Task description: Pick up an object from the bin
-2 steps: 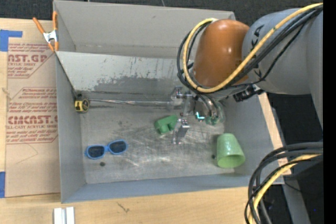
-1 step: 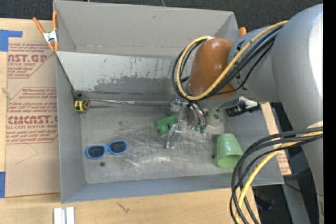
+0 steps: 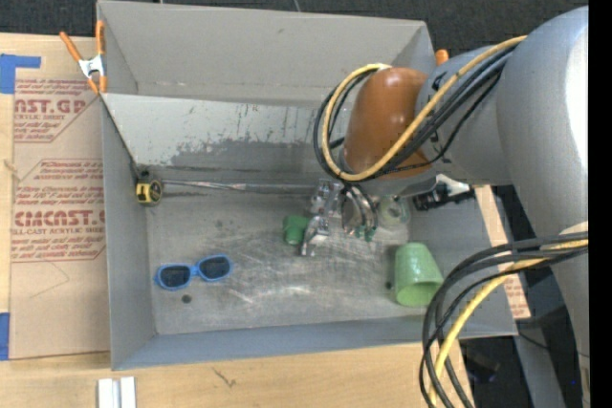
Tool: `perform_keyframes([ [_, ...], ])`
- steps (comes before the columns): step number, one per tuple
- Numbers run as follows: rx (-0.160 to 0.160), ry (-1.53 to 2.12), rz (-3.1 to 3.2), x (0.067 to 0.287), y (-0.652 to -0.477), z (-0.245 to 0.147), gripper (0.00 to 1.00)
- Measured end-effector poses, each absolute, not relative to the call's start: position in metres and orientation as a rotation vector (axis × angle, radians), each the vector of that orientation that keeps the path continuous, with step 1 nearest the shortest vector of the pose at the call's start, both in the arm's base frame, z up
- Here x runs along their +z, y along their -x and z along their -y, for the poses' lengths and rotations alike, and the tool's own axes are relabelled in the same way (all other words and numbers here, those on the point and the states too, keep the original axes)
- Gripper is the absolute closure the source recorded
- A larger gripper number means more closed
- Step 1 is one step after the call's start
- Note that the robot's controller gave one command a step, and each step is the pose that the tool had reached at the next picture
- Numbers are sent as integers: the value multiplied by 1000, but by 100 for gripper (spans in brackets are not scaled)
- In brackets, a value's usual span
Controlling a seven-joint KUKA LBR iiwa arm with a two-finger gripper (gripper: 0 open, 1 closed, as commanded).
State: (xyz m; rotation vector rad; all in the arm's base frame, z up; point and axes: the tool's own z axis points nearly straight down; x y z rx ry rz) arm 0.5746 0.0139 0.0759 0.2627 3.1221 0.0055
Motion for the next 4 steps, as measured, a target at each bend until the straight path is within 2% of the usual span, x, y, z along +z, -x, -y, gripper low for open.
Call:
perform_keyframes([
  [1,4,-263,-3123,74,-574,-13,0],
  [2,5,-263,-3121,76,-575,-14,100],
  [3,4,-319,-3115,183,-574,-23,100],
  [4,4,-279,-3117,301,-589,-21,100],
])
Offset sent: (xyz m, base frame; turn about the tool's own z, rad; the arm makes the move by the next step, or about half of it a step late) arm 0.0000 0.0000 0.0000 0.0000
